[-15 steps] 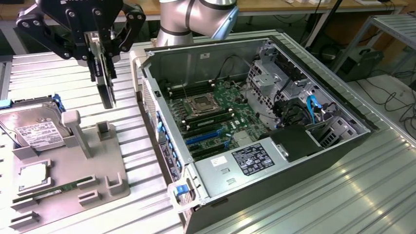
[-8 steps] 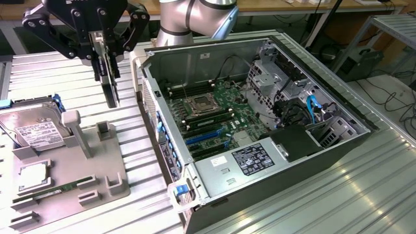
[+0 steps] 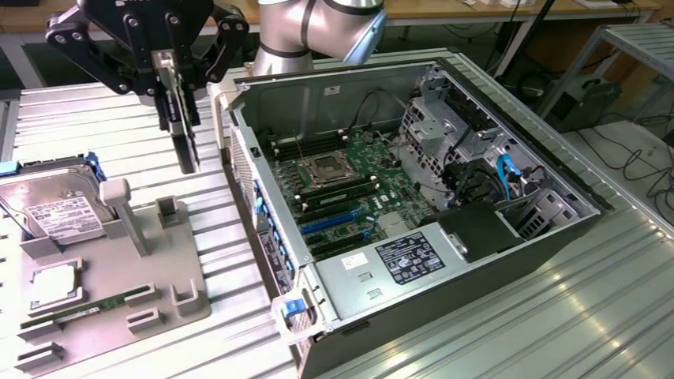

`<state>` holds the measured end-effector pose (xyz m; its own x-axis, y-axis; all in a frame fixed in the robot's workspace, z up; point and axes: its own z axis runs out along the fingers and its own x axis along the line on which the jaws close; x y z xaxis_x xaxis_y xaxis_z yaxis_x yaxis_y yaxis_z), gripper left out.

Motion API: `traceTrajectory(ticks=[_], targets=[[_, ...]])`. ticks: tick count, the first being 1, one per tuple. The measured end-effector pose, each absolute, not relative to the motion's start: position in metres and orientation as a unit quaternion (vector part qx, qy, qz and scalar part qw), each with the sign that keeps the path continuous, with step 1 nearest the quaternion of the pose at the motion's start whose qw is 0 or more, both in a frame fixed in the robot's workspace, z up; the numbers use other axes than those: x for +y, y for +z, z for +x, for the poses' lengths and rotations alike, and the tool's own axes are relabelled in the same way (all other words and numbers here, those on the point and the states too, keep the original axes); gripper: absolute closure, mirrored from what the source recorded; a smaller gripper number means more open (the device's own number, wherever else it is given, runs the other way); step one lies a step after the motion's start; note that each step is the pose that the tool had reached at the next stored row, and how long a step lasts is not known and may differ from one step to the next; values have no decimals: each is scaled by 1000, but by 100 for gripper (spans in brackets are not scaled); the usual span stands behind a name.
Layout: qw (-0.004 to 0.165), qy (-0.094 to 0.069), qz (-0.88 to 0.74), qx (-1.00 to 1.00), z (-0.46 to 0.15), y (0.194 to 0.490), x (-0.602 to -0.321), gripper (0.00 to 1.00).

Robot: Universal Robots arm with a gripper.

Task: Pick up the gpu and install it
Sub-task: 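Pick up the gpu and move the gpu toward the slot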

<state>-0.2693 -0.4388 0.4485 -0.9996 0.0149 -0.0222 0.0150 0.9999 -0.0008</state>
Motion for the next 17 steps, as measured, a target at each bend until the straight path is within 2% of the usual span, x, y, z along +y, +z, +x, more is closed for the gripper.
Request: traceTrajectory(ticks=[17], targets=[[11, 0, 7, 1000, -258, 448, -439, 72]])
